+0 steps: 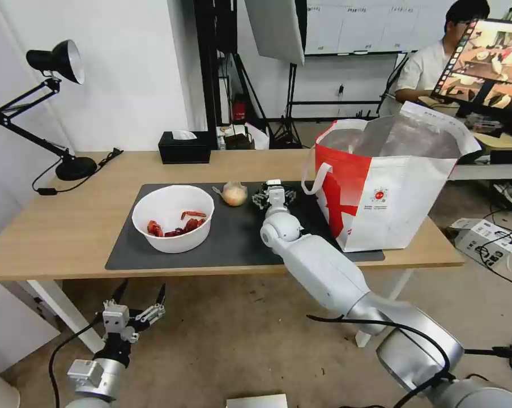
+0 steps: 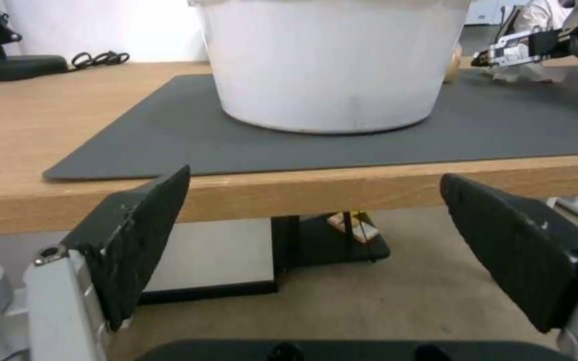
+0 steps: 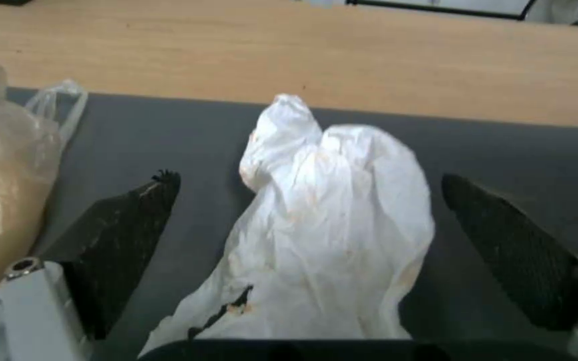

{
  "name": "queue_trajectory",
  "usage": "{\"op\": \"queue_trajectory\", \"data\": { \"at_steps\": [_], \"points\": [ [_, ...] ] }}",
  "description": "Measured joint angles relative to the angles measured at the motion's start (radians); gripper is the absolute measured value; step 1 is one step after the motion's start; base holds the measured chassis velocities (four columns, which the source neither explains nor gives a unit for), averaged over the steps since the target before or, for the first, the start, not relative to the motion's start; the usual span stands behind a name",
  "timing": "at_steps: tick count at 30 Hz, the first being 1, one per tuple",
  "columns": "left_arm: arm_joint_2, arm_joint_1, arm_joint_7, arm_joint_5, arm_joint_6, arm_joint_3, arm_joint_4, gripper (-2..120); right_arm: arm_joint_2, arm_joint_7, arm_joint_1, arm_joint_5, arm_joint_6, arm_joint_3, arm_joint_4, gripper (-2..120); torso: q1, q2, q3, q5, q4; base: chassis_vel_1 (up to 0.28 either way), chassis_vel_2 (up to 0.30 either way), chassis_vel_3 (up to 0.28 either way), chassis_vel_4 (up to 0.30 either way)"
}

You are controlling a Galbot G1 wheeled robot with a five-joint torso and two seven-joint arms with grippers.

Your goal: Pick up the trash from the table and place it into the takeout bag.

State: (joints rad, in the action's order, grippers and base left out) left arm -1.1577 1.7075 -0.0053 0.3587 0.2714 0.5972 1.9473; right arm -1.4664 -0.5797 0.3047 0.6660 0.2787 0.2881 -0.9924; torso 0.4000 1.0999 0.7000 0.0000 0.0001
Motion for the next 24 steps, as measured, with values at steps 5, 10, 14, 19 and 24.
{"op": "queue_trajectory", "data": {
  "at_steps": [5,10,14,19,24],
  "points": [
    [0.002,-0.003,0.0,0.003,0.0,-0.004,-0.002,100,-0.004,0.006,0.0,0.007,0.004,-0.001,0.011,98,0.0,0.0,0.0,0.0,0.0,0.0,0.0,0.0,0.0],
    [0.001,-0.003,-0.002,0.034,-0.003,-0.012,0.003,100,-0.005,0.009,0.006,0.017,0.005,-0.005,0.016,80,0.0,0.0,0.0,0.0001,-0.0001,0.0,0.0,0.0,0.0],
    [0.003,-0.003,-0.003,0.037,-0.004,-0.013,0.003,100,0.0,0.01,0.012,0.023,0.005,-0.006,0.011,68,0.0,0.0,0.0,0.0001,0.0001,0.0,0.0,0.0,0.0],
    [0.006,-0.005,-0.003,0.037,-0.005,-0.016,0.004,100,0.009,0.01,0.017,0.028,0.003,-0.006,0.002,51,0.0,0.0,0.0,0.0002,0.0001,0.0,0.0,0.0,0.0],
    [0.006,-0.005,-0.003,0.037,-0.005,-0.021,0.007,100,0.017,0.042,0.026,0.026,-0.038,-0.005,-0.007,29,0.0,0.0,0.0,0.0001,-0.0003,0.0,0.0,0.0,0.0]
  ]
}}
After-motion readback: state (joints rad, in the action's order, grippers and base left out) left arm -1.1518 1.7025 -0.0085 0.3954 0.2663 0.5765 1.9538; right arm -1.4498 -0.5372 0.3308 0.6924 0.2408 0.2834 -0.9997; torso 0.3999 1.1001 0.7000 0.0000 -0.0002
